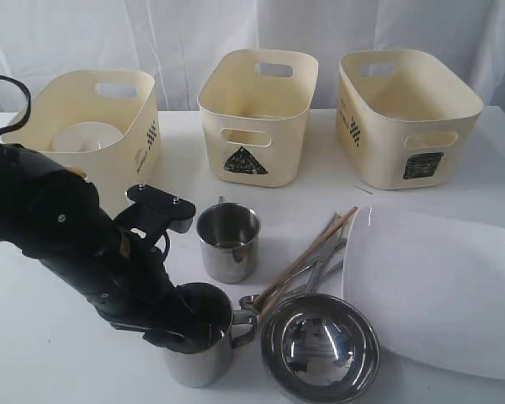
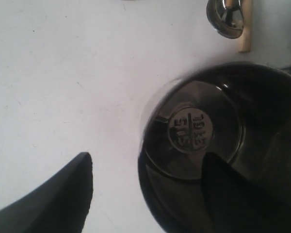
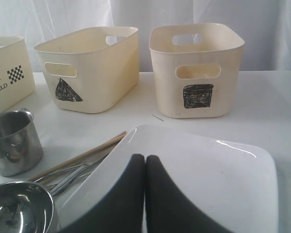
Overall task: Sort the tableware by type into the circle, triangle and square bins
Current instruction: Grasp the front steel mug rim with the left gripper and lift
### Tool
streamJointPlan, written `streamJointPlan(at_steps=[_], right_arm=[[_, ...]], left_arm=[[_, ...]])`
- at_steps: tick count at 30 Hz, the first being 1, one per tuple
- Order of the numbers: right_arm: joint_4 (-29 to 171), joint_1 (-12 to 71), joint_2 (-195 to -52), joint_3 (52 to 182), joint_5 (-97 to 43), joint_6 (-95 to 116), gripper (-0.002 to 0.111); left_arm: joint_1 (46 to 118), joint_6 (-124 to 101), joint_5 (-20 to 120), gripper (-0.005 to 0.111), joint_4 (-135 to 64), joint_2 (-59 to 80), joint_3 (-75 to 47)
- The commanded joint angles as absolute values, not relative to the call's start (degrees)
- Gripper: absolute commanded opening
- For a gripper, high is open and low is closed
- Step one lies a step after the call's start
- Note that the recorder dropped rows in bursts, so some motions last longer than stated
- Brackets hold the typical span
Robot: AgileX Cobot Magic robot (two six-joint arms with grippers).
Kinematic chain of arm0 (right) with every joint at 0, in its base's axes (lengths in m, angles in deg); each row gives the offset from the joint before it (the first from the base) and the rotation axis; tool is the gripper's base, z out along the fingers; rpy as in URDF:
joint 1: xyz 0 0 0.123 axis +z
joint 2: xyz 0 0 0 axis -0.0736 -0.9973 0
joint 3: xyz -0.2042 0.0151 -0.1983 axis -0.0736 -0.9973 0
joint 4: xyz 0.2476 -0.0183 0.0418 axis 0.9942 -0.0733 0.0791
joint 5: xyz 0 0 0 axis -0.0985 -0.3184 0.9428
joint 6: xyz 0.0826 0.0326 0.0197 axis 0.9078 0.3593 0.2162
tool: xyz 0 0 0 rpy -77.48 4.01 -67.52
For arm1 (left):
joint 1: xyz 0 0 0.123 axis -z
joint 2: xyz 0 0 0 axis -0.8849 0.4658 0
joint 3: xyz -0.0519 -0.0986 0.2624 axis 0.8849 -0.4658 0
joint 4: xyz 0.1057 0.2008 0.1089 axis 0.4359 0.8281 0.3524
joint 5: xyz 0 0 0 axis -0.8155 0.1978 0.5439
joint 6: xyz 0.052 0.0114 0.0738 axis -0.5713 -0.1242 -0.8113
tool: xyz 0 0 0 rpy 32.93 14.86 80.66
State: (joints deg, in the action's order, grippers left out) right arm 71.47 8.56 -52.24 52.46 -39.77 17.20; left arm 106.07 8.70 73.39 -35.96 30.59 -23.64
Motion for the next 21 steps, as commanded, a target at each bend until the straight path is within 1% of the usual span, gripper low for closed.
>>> streamJointPlan(at_steps=[1, 2, 4, 9, 12, 17, 21], right_arm=[[71.5, 8.2, -51.9, 52.3, -39.4, 17.2, 0.0], [71.5, 8.2, -51.9, 52.3, -39.4, 17.2, 0.0], [71.5, 8.2, -51.9, 52.3, -39.4, 17.2, 0.0], [71.5, 8.2, -51.9, 52.3, -39.4, 17.2, 0.0], [71.5, 8.2, -51.9, 52.3, -39.4, 17.2, 0.0], [71.5, 8.2, -51.9, 52.3, -39.4, 17.2, 0.0], [71.5, 8.2, -51.9, 52.3, -39.4, 17.2, 0.0]], left_arm=[[106.4, 8.7, 73.9, 0.066, -36.7, 31.0, -24.2], [106.4, 8.7, 73.7, 0.064, -36.7, 31.1, -24.2], [106.4, 8.7, 73.4, 0.055, -36.7, 31.1, -24.2], [106.4, 8.7, 72.9, 0.018, -36.7, 31.1, -24.2], [106.4, 8.7, 72.9, 0.0, -36.7, 30.1, -24.2], [106.4, 8.7, 72.6, 0.0, -36.7, 26.0, -24.2], [106.4, 8.5, 75.1, 0.0, -36.6, 21.7, -24.0]])
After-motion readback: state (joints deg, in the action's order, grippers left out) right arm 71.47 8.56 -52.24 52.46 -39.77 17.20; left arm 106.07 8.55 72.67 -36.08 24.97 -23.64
